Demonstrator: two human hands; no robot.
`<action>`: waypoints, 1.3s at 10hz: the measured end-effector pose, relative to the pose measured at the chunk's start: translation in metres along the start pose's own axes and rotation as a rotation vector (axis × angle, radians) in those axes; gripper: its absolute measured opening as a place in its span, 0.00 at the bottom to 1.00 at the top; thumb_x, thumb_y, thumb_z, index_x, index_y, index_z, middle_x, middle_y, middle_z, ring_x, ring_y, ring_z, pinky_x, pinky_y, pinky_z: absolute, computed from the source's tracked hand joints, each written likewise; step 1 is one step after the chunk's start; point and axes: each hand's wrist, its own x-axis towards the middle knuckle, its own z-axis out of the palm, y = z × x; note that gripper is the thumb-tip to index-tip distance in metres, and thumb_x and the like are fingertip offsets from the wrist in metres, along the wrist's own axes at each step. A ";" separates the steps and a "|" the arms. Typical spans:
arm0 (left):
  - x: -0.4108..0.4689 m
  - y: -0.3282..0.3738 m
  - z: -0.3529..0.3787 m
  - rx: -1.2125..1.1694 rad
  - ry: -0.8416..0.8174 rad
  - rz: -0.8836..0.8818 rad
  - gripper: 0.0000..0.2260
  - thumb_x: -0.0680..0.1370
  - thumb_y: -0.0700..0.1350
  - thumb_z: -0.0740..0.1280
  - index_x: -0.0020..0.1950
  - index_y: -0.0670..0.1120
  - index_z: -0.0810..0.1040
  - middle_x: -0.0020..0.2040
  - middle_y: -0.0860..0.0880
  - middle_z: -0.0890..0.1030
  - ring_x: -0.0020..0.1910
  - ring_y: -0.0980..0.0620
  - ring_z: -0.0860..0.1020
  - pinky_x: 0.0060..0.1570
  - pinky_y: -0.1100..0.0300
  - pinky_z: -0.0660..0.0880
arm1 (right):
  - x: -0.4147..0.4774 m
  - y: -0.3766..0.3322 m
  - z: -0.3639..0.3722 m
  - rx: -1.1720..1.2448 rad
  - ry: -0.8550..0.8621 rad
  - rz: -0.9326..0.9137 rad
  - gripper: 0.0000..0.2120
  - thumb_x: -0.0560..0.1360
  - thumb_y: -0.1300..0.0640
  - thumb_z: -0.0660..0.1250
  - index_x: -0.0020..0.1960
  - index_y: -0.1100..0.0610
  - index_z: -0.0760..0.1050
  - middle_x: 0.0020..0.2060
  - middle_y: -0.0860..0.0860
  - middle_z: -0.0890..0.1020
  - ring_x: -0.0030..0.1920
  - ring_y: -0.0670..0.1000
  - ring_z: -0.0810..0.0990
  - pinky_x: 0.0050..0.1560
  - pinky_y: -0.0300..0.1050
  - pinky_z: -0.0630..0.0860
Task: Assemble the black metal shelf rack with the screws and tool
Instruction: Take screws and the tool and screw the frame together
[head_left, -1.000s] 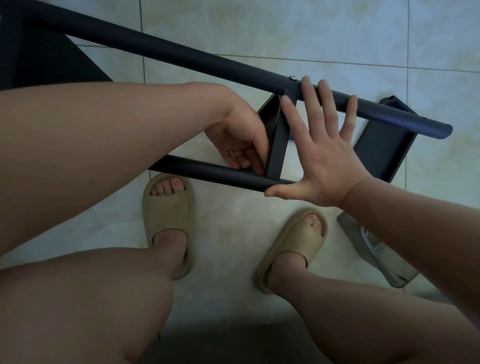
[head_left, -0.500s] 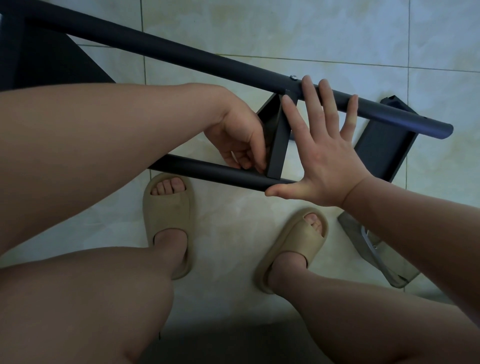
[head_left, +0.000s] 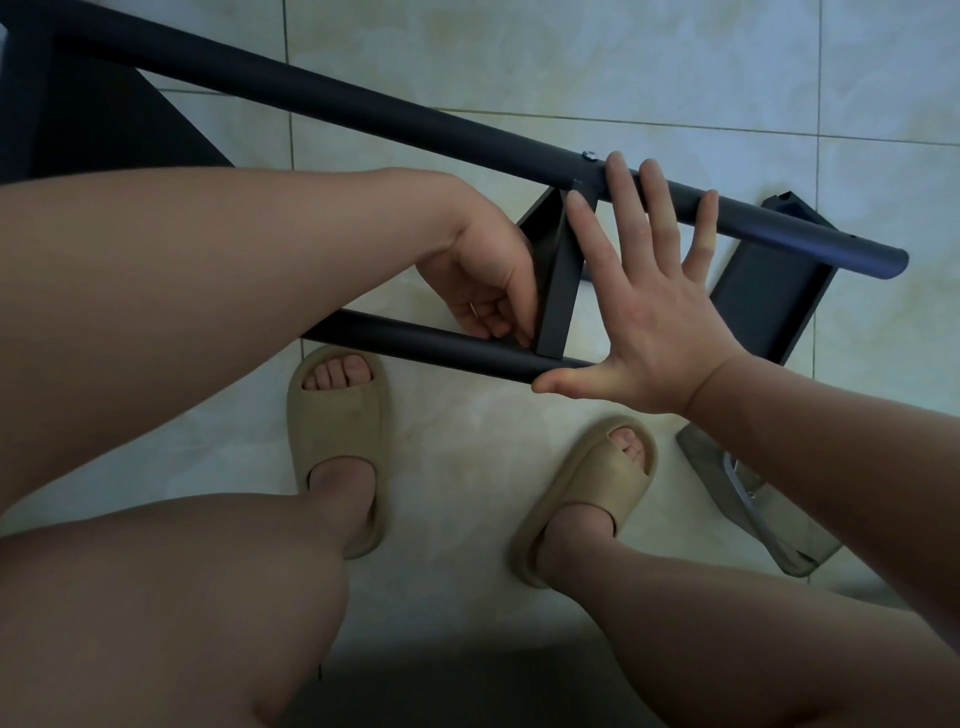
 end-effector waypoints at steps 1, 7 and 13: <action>-0.001 -0.001 -0.003 0.046 0.030 0.000 0.06 0.75 0.37 0.70 0.47 0.47 0.84 0.41 0.51 0.83 0.38 0.56 0.77 0.48 0.60 0.76 | 0.000 0.000 0.000 0.001 -0.002 0.001 0.62 0.66 0.14 0.48 0.83 0.58 0.47 0.81 0.64 0.46 0.81 0.67 0.42 0.72 0.77 0.37; -0.004 0.001 -0.004 0.053 0.000 -0.050 0.05 0.75 0.38 0.69 0.48 0.46 0.82 0.40 0.51 0.81 0.35 0.56 0.74 0.40 0.64 0.70 | 0.000 0.001 0.000 0.000 0.003 0.003 0.62 0.66 0.14 0.48 0.83 0.58 0.48 0.81 0.64 0.46 0.81 0.68 0.42 0.72 0.78 0.37; -0.005 0.000 -0.005 0.019 0.005 -0.054 0.05 0.75 0.39 0.69 0.49 0.47 0.82 0.41 0.52 0.82 0.34 0.57 0.73 0.39 0.64 0.69 | 0.000 0.000 0.001 0.000 0.006 -0.003 0.62 0.66 0.14 0.48 0.83 0.57 0.47 0.81 0.64 0.46 0.81 0.67 0.42 0.72 0.77 0.36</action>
